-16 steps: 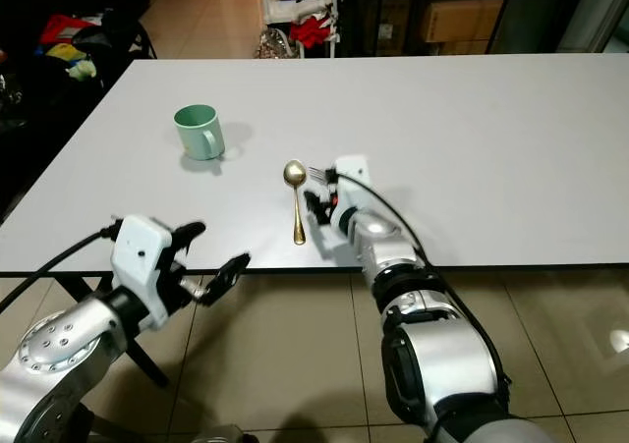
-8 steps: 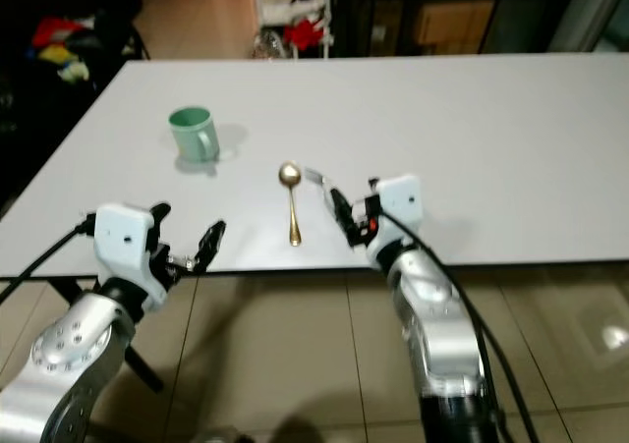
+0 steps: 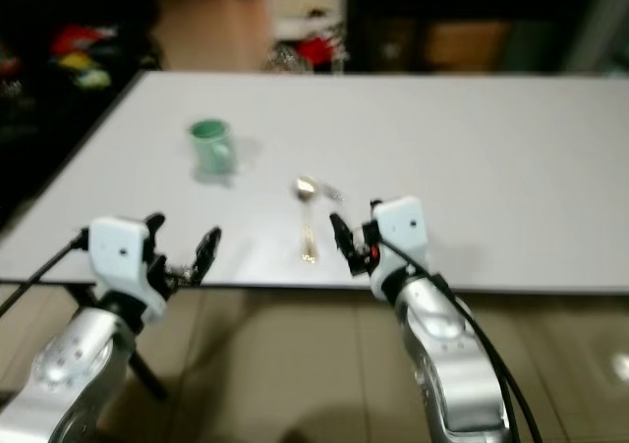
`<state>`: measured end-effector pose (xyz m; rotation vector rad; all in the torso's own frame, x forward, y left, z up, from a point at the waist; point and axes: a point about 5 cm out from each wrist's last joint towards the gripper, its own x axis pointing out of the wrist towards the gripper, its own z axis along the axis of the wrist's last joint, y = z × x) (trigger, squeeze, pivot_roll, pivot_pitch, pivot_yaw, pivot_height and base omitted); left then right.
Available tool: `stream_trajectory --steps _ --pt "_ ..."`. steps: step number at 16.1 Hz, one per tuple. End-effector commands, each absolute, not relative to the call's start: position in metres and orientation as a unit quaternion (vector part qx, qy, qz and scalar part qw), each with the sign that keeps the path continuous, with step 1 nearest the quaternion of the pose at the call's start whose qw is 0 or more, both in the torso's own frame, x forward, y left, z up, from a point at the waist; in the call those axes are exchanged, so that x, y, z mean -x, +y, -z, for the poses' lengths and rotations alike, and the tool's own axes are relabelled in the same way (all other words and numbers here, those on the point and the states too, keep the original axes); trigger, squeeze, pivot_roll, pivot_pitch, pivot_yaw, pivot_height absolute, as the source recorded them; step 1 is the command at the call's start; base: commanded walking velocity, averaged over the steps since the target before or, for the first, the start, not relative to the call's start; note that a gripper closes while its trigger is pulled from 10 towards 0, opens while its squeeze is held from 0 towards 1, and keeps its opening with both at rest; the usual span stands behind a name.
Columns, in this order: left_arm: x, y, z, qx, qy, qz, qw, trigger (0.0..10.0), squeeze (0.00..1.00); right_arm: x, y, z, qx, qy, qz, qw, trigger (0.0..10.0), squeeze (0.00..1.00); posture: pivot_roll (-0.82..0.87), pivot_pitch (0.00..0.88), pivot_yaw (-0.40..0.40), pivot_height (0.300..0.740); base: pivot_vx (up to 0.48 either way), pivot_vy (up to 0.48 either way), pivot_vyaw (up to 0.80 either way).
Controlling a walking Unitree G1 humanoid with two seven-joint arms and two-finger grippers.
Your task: Setting the table
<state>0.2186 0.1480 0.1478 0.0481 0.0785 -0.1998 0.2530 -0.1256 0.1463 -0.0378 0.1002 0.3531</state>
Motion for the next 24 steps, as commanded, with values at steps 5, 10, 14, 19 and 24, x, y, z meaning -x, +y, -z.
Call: stream_trajectory --steps 5,10,14,19,24 --pt "-0.221 0.149 -0.151 -0.030 0.033 0.103 0.994 10.0 0.00 -0.256 -0.127 -0.145 0.042 0.083 -0.182 0.979 10.0 0.00 0.04 0.000 0.017 0.740 0.334 0.000 0.00" --pt "-0.216 0.141 -0.147 -0.034 0.053 0.158 0.985 10.0 0.00 -0.269 -0.129 -0.129 0.053 0.167 -0.186 0.967 10.0 0.00 0.05 0.000 0.027 0.740 0.000 0.000 0.00" --pt "-0.211 0.136 -0.145 -0.048 0.070 0.209 0.974 10.0 0.00 -0.284 -0.133 -0.126 0.066 0.205 -0.164 0.963 10.0 0.00 0.06 0.000 0.021 0.740 0.000 0.000 0.00" --pt "-0.209 0.139 -0.147 -0.052 0.074 0.219 0.972 10.0 0.00 -0.277 -0.142 -0.114 0.068 0.251 -0.149 0.954 10.0 0.00 0.07 0.000 0.021 0.740 0.000 0.000 0.00" --pt "-0.208 0.138 -0.147 -0.054 0.076 0.228 0.969 10.0 0.00 -0.264 -0.147 -0.102 0.061 0.287 -0.154 0.943 0.0 0.00 0.07 0.000 0.031 0.740 0.000 0.000 0.00"
